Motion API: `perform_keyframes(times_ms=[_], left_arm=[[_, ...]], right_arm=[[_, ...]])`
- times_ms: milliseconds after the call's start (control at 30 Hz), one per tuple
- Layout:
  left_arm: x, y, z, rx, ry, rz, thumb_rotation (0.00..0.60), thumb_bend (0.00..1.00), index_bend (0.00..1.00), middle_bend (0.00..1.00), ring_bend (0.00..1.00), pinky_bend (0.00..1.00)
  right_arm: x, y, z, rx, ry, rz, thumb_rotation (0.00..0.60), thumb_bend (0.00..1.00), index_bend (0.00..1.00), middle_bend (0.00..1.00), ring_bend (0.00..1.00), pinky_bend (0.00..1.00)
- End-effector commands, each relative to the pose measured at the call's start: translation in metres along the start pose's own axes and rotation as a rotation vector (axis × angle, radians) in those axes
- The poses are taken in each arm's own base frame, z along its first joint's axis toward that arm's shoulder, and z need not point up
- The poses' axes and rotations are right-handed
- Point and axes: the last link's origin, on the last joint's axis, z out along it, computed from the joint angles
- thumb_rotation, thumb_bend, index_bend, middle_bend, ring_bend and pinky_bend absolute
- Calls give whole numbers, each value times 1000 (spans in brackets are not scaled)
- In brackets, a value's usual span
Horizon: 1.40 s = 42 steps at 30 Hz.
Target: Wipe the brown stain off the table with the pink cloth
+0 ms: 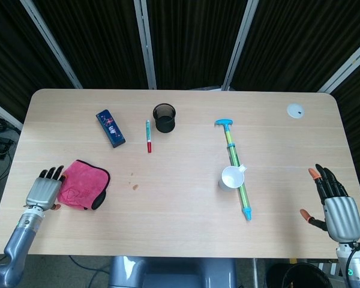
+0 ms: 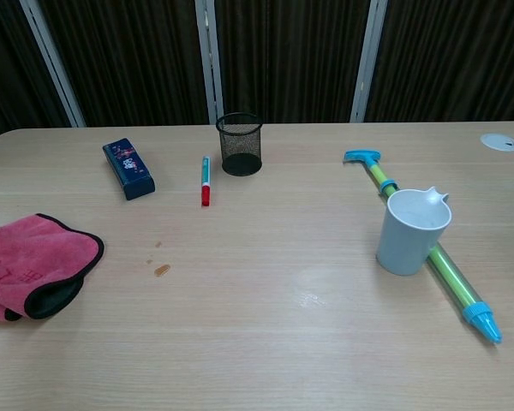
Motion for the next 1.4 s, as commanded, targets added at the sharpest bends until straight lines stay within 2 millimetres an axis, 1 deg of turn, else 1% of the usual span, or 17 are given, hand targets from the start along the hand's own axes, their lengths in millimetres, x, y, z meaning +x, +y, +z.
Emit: perform_keyframes(times_ms=[33, 133, 200, 233, 267, 300, 367, 433, 467, 567, 667, 767, 967, 1067, 1167, 1267, 1400], left_arm=[[-2, 10, 7, -14, 4, -4, 600, 0, 211, 24, 38, 124], [-4, 24, 16, -26, 7, -26, 600, 12, 250, 65, 51, 148], [-4, 30, 19, -35, 14, -27, 600, 79, 318, 128, 98, 192], [-4, 34, 20, -40, 21, -30, 600, 155, 397, 201, 155, 243], [-4, 38, 21, -45, 33, -34, 600, 248, 505, 305, 237, 310], [-3, 41, 22, -49, 45, -37, 600, 318, 603, 399, 311, 368], [-1, 49, 24, -67, 86, -42, 600, 430, 776, 561, 445, 466], [4, 57, 24, -94, 136, -73, 600, 474, 839, 619, 505, 507], [13, 65, 26, -115, 176, -92, 600, 488, 849, 629, 521, 517], [25, 75, 31, -139, 219, -100, 600, 498, 855, 633, 533, 524], [44, 92, 38, -165, 263, -126, 600, 498, 859, 635, 536, 525], [54, 110, 40, -201, 281, -130, 600, 498, 860, 636, 536, 525], [63, 145, 49, -255, 288, -122, 600, 500, 863, 637, 537, 525], [70, 170, 56, -293, 286, -139, 600, 499, 863, 638, 537, 525], [74, 189, 61, -323, 282, -132, 600, 499, 865, 642, 539, 528], [75, 204, 65, -340, 268, -119, 600, 499, 873, 644, 541, 531], [74, 211, 70, -350, 258, -68, 600, 500, 880, 643, 544, 533]], right_arm=[[0, 0, 0, 0, -2, 5, 600, 97, 50, 0, 0, 216], [0, -1, 0, 2, 1, 10, 600, 97, 53, 0, 0, 216], [0, -1, 0, 3, 2, 12, 600, 97, 54, 0, 0, 216], [0, -1, 0, 3, 2, 13, 600, 97, 54, 0, 0, 217], [0, -1, 0, 3, 2, 13, 600, 97, 54, 0, 0, 216], [0, -1, 0, 3, 2, 15, 600, 97, 55, 0, 0, 216], [0, -1, 0, 0, 2, 19, 600, 97, 56, 0, 0, 216], [1, 0, 1, -1, 5, 23, 600, 97, 57, 0, 0, 216], [0, 0, 1, -2, 4, 25, 600, 97, 57, 0, 0, 216], [0, -1, 1, 0, 5, 25, 600, 98, 57, 0, 0, 216], [0, -1, 1, 3, 4, 25, 600, 97, 57, 0, 0, 216], [1, -1, 0, 1, 7, 27, 600, 97, 58, 0, 0, 217], [2, 0, 1, -1, 7, 32, 600, 98, 58, 0, 0, 216], [0, 1, 1, -5, 0, 38, 600, 97, 58, 0, 0, 216], [0, 2, 0, -16, -2, 47, 600, 97, 58, 0, 0, 216], [0, 3, 1, -20, 0, 51, 600, 97, 59, 0, 0, 216], [0, 4, 1, -19, 0, 50, 600, 97, 60, 0, 0, 217]])
